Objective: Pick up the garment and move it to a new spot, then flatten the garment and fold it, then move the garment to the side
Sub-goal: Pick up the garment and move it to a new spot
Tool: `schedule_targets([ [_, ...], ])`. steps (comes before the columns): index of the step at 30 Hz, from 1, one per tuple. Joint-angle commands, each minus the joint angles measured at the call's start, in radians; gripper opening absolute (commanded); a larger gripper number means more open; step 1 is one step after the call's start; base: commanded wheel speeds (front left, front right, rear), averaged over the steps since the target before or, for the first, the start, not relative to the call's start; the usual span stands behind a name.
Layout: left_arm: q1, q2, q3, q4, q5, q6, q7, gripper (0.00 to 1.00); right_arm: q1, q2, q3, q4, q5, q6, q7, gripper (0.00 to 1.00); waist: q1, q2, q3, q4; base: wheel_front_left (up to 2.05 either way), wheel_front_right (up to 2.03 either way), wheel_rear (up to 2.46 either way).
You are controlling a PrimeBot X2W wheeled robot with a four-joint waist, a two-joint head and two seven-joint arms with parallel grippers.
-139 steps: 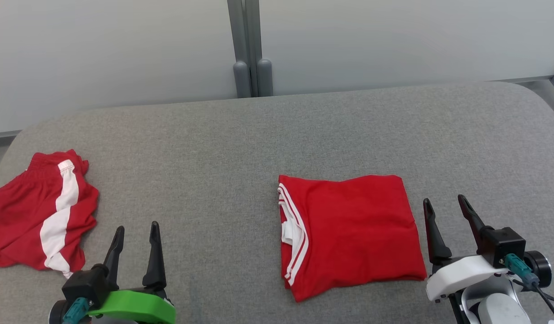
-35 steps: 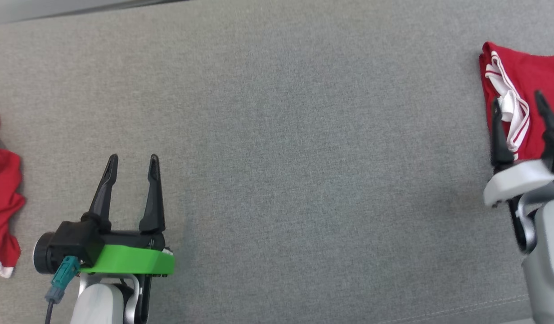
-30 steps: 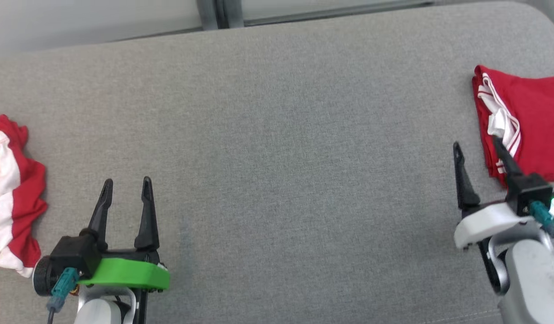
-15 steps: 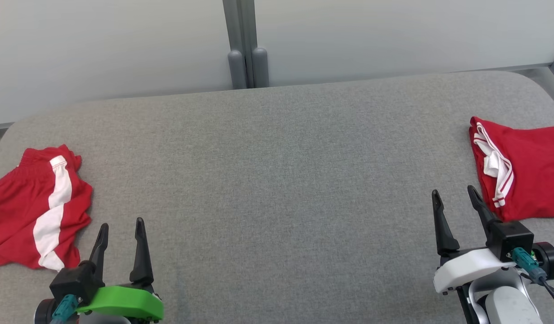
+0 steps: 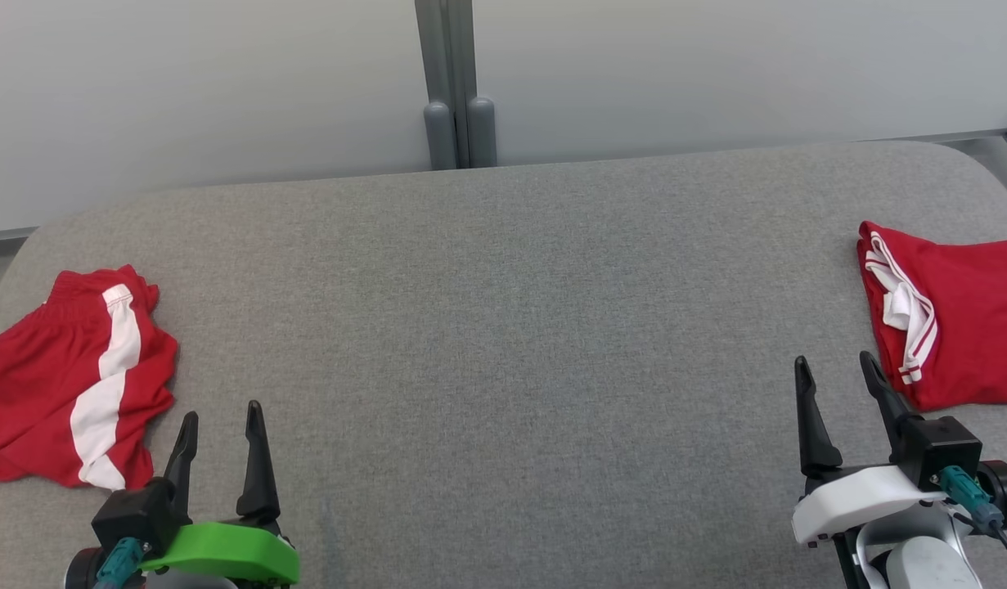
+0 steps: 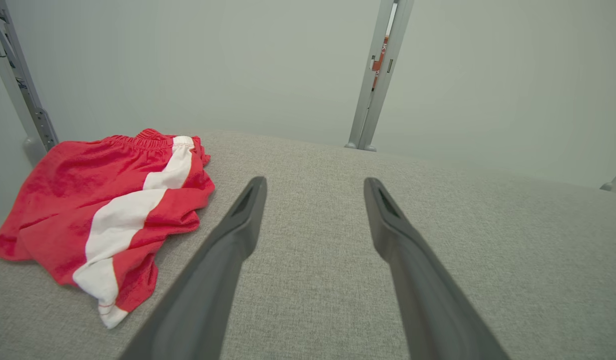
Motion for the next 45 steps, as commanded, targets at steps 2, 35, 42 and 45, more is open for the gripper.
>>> schedule_targets([
  [2, 0.010, 0.002, -0.001, -0.005, -0.006, 0.002, 0.000, 1.00, -0.004, -0.001, 0.002, 0.000, -0.008, -0.002, -0.003, 1.00, 0.0001, 0.0000, -0.001, 0.000, 0.00, 0.00, 0.00],
  [35, 0.055, 0.002, 0.020, -0.016, 0.027, 0.001, 0.000, 1.00, 0.041, 0.002, 0.084, 0.017, 0.036, -0.002, -0.003, 1.00, 0.0001, 0.0000, -0.027, 0.433, 0.00, 0.00, 0.00],
  [42, 0.067, 0.002, 0.045, -0.024, 0.030, 0.003, 0.000, 1.00, 0.037, 0.001, 0.102, 0.020, 0.043, -0.002, -0.003, 1.00, 0.0001, 0.0000, -0.028, 0.473, 0.00, 0.00, 0.00],
  [45, 0.068, 0.002, 0.057, -0.024, 0.029, -0.004, 0.000, 1.00, 0.036, 0.001, 0.104, 0.017, 0.045, -0.002, -0.003, 1.00, 0.0001, 0.0000, -0.023, 0.480, 0.00, 0.00, 0.00],
])
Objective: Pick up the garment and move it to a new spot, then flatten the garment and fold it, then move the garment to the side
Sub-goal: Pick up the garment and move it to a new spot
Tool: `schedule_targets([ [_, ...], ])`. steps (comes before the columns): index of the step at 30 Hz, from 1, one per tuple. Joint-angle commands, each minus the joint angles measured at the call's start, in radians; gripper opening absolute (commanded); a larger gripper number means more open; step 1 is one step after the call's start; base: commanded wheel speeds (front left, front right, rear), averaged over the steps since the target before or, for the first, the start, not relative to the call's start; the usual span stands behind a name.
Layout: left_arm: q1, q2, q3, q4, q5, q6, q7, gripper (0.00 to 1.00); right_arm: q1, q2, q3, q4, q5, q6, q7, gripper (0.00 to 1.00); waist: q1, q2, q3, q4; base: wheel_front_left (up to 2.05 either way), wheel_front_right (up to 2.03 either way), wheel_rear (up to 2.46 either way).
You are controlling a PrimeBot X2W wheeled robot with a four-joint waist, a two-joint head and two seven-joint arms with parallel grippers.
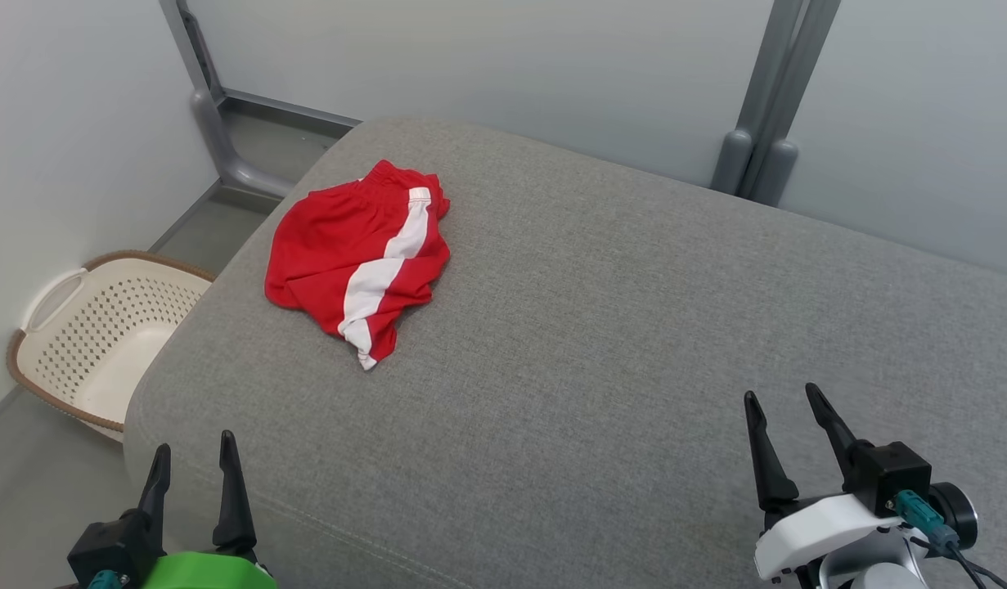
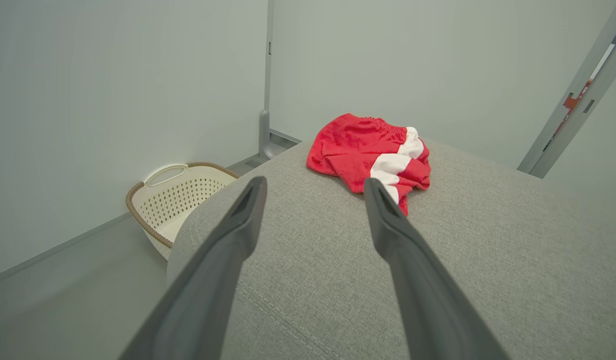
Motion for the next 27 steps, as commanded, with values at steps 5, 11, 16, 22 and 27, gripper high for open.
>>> schedule_targets([
  [5, 0.018, 0.003, 0.007, -0.006, -0.002, -0.001, 0.000, 1.00, -0.004, -0.004, 0.004, -0.004, 0.005, -0.002, -0.003, 1.00, 0.0000, 0.0000, 0.009, 0.010, 0.00, 0.00, 0.00],
  [11, 0.013, 0.003, 0.014, -0.009, -0.010, 0.005, 0.000, 1.00, -0.007, -0.004, 0.006, -0.008, 0.002, -0.002, -0.003, 1.00, 0.0000, 0.0000, 0.020, 0.002, 0.00, 0.00, 0.00],
  [16, -0.037, 0.003, 0.017, 0.013, -0.011, 0.009, 0.000, 1.00, -0.010, -0.004, 0.010, -0.017, -0.006, -0.002, -0.003, 1.00, 0.0000, 0.0000, 0.036, -0.010, 0.00, 0.00, 0.00],
  [22, -0.173, 0.003, 0.039, 0.096, -0.023, 0.014, 0.000, 1.00, -0.041, -0.012, 0.032, -0.026, -0.037, -0.002, -0.003, 1.00, 0.0000, 0.0000, 0.095, -0.042, 0.00, 0.00, 0.00],
  [27, -0.341, 0.010, 0.047, 0.255, -0.045, 0.001, 0.001, 1.00, -0.074, -0.040, 0.064, -0.038, -0.050, -0.002, -0.003, 1.00, 0.0000, 0.0000, 0.168, -0.091, 0.00, 0.00, 0.00],
])
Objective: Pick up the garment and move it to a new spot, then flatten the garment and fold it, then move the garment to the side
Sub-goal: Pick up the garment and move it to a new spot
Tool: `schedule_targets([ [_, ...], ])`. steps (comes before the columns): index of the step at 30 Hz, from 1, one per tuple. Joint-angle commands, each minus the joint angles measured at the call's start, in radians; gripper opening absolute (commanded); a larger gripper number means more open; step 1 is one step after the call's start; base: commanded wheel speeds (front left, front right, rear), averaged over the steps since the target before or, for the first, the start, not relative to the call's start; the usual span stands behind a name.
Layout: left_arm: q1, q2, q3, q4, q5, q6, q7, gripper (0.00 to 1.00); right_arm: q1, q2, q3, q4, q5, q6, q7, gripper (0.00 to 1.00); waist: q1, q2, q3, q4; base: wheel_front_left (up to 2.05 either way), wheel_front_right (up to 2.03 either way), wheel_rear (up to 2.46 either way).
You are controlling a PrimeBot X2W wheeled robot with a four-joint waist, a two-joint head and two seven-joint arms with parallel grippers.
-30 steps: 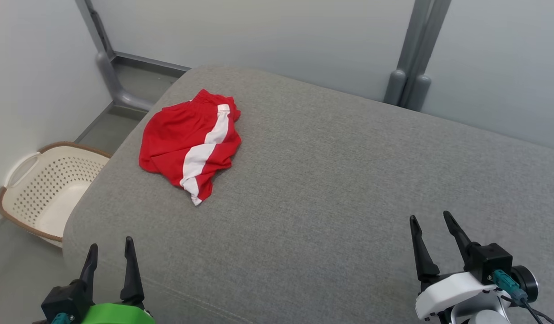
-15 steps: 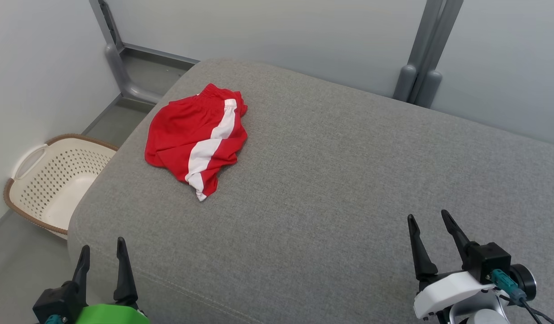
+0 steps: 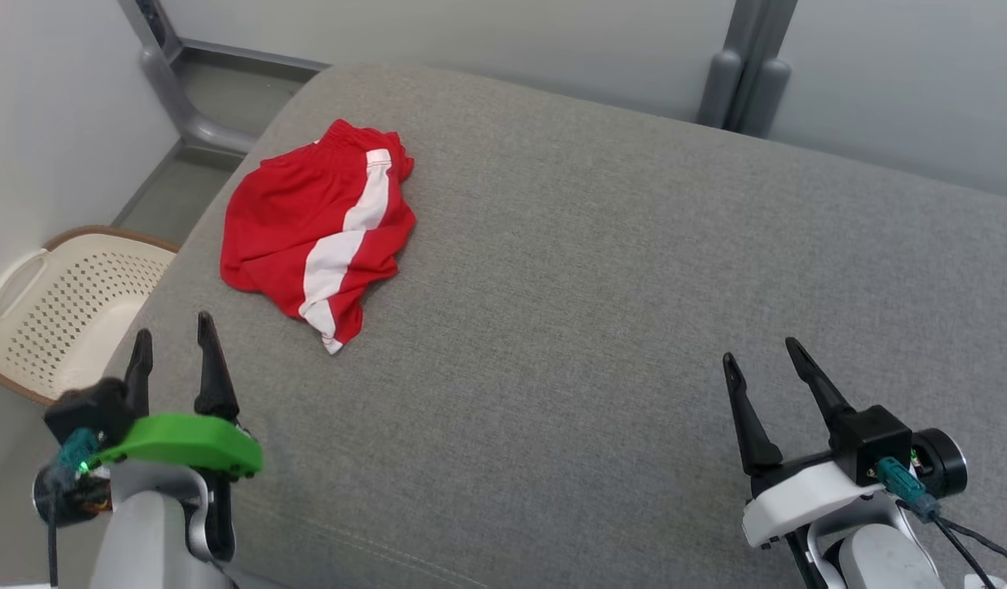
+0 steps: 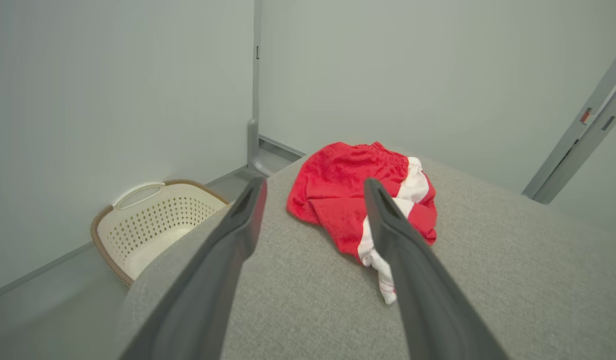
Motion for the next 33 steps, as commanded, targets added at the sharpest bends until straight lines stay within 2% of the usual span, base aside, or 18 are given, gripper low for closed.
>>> schedule_targets([
  [1, -0.062, 0.014, 0.009, 0.038, -0.021, -0.003, 0.000, 1.00, -0.021, -0.014, 0.010, -0.009, -0.008, -0.002, -0.003, 1.00, 0.0000, 0.0000, 0.070, -0.060, 0.00, 0.00, 0.00],
  [6, -0.251, 0.051, 0.031, 0.210, -0.071, -0.012, 0.066, 1.00, -0.068, -0.052, 0.057, -0.035, -0.015, -0.002, -0.003, 1.00, 0.0000, 0.0000, 0.169, -0.143, 0.00, 0.00, 0.00],
  [12, -0.437, 0.104, 0.075, 0.385, -0.140, 0.011, 0.232, 1.00, -0.127, -0.093, 0.116, -0.078, -0.017, -0.002, 0.001, 1.00, 0.0000, 0.0000, 0.289, -0.253, 0.00, 0.00, 0.00],
  [17, -0.524, 0.149, 0.088, 0.454, -0.158, 0.017, 0.298, 1.00, -0.145, -0.102, 0.128, -0.111, -0.013, -0.002, 0.002, 1.00, 0.0000, 0.0000, 0.363, -0.321, 0.00, 0.00, 0.00],
  [20, -0.565, 0.178, 0.092, 0.485, -0.162, 0.035, 0.323, 1.00, -0.153, -0.101, 0.125, -0.129, -0.017, -0.002, 0.001, 1.00, 0.0000, 0.0000, 0.402, -0.357, 0.00, 0.00, 0.00],
  [26, -0.597, 0.198, 0.089, 0.543, -0.168, 0.062, 0.377, 1.00, -0.150, -0.088, 0.105, -0.148, -0.024, -0.002, -0.001, 1.00, 0.0000, 0.0000, 0.432, -0.385, 0.00, 0.00, 0.00],
  [28, -0.594, 0.195, 0.079, 0.561, -0.162, 0.058, 0.392, 0.00, -0.150, -0.084, 0.099, -0.146, -0.025, -0.002, -0.001, 1.00, 0.0000, 0.0000, 0.427, -0.384, 0.00, 0.00, 0.00],
  [33, -0.563, 0.203, 0.068, 0.589, -0.159, 0.040, 0.390, 0.00, -0.153, -0.070, 0.109, -0.128, -0.018, -0.002, -0.002, 1.00, 0.0000, 0.0000, 0.377, -0.372, 0.00, 0.00, 0.00],
])
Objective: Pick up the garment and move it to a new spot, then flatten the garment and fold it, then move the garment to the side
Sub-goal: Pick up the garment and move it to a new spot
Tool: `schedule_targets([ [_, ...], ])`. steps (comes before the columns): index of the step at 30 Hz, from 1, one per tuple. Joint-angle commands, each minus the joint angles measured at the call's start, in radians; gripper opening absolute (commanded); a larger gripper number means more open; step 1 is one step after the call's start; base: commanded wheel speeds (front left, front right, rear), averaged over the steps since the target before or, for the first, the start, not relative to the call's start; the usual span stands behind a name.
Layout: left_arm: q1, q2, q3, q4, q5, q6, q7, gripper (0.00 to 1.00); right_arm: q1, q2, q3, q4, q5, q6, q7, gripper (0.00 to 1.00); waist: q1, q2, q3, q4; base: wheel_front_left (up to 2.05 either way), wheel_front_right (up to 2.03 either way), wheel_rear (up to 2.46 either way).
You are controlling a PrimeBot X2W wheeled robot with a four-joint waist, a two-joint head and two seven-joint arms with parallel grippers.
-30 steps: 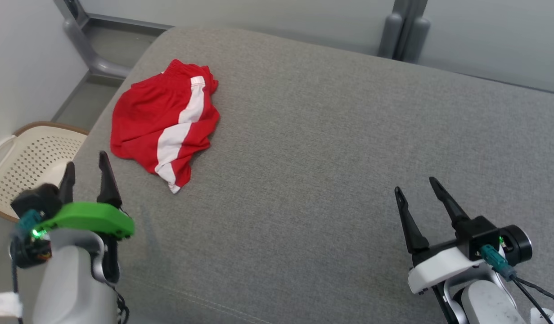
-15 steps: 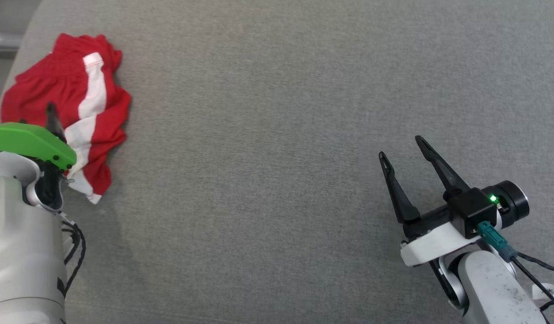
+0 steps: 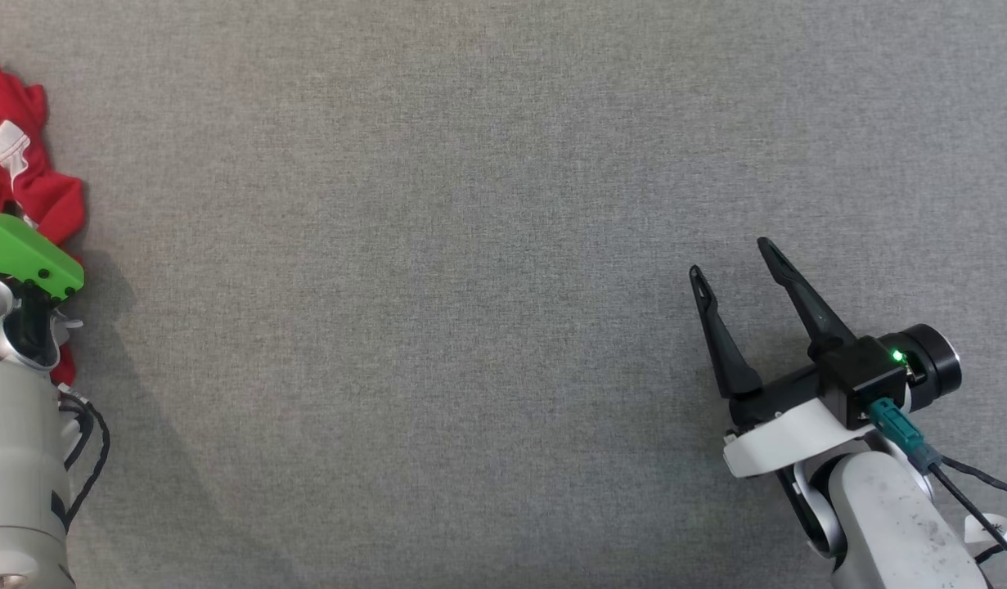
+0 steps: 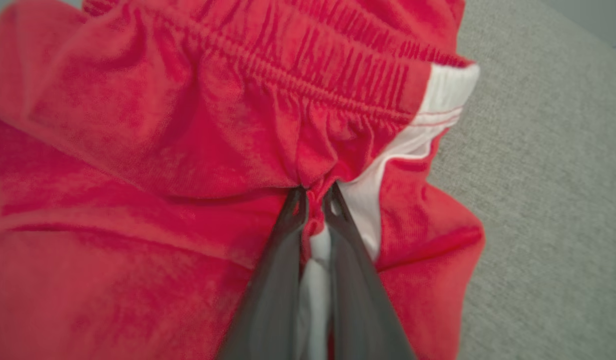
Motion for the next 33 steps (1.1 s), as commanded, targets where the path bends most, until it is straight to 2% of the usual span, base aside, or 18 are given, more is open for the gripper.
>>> schedule_targets([
  [1, 0.030, -0.014, -0.011, 0.021, 0.006, -0.011, 0.000, 0.00, -0.014, 0.007, 0.007, 0.006, 0.003, -0.002, -0.004, 1.00, -0.0002, -0.0001, -0.034, 0.003, 0.00, 0.00, 0.00],
  [8, 0.018, 0.022, -0.009, -0.057, -0.003, -0.042, -0.083, 0.00, -0.001, 0.037, 0.026, 0.036, 0.031, -0.002, -0.003, 1.00, -0.0002, -0.0001, -0.165, 0.020, 0.00, 0.00, 0.00],
  [13, -0.001, 0.003, -0.033, -0.156, -0.016, -0.072, -0.102, 0.00, 0.017, 0.063, 0.035, 0.059, 0.057, -0.002, -0.004, 1.00, -0.0002, -0.0001, -0.267, 0.005, 0.00, 0.00, 0.00],
  [20, 0.011, -0.084, -0.113, -0.368, -0.044, -0.090, -0.046, 0.00, 0.052, 0.089, 0.033, 0.073, 0.073, -0.002, -0.004, 1.00, -0.0002, -0.0001, -0.362, -0.062, 0.00, 0.00, 0.00],
  [27, 0.082, -0.186, -0.205, -0.594, -0.060, -0.093, 0.020, 0.00, 0.076, 0.098, 0.008, 0.073, 0.074, -0.002, -0.004, 1.00, -0.0002, -0.0001, -0.404, -0.154, 0.00, 0.00, 0.00],
  [33, 0.156, -0.222, -0.333, -0.710, -0.104, -0.080, 0.056, 0.00, 0.076, 0.101, 0.004, 0.065, 0.066, -0.002, -0.004, 1.00, -0.0002, -0.0001, -0.394, -0.244, 0.00, 0.00, 0.00],
])
